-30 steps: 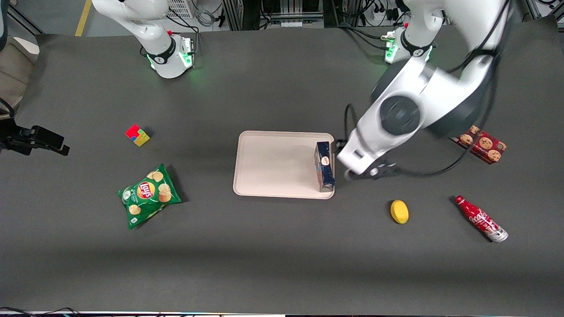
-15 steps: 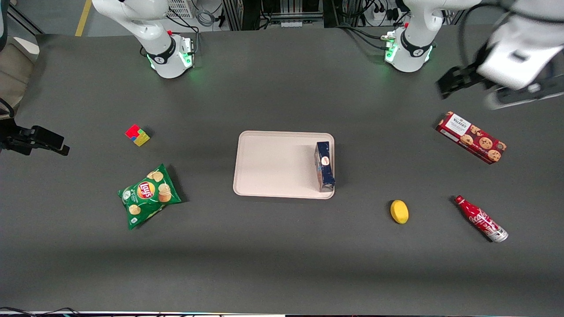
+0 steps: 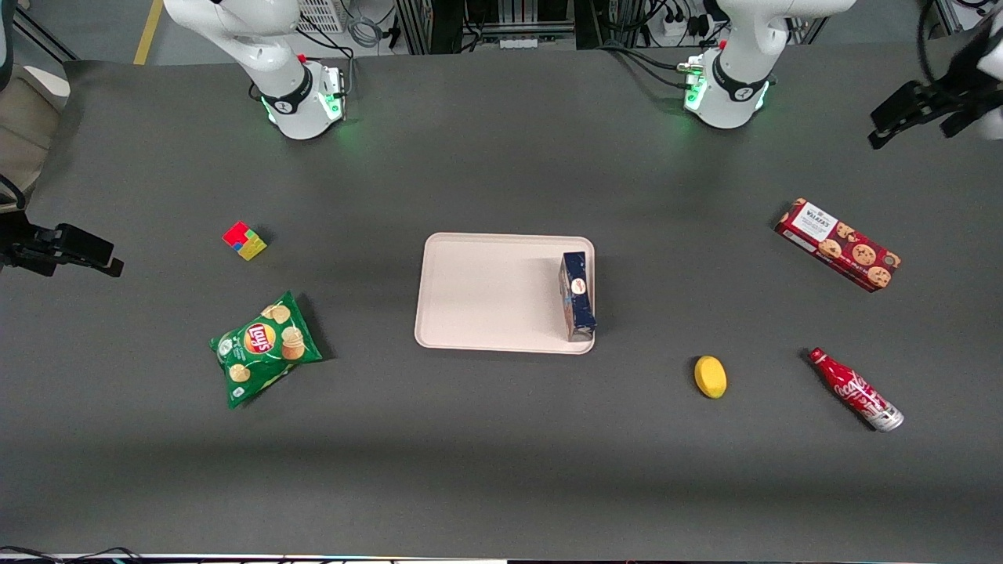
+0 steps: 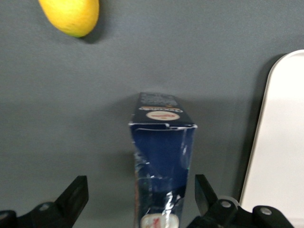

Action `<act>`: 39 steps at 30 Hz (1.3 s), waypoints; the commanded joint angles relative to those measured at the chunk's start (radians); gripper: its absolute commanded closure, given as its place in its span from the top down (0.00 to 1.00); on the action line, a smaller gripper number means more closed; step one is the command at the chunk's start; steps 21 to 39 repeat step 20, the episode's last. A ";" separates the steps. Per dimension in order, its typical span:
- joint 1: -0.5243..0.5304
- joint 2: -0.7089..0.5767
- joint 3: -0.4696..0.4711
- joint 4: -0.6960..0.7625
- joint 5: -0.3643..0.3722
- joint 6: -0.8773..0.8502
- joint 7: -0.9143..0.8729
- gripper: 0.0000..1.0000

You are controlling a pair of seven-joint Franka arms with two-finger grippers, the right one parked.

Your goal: Place cookie box on tray

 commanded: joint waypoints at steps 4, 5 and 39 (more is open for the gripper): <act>0.004 -0.024 0.050 0.006 -0.002 0.016 0.017 1.00; 0.003 -0.021 0.051 0.017 -0.002 0.016 0.017 1.00; 0.003 0.051 0.051 0.121 -0.004 -0.030 0.017 1.00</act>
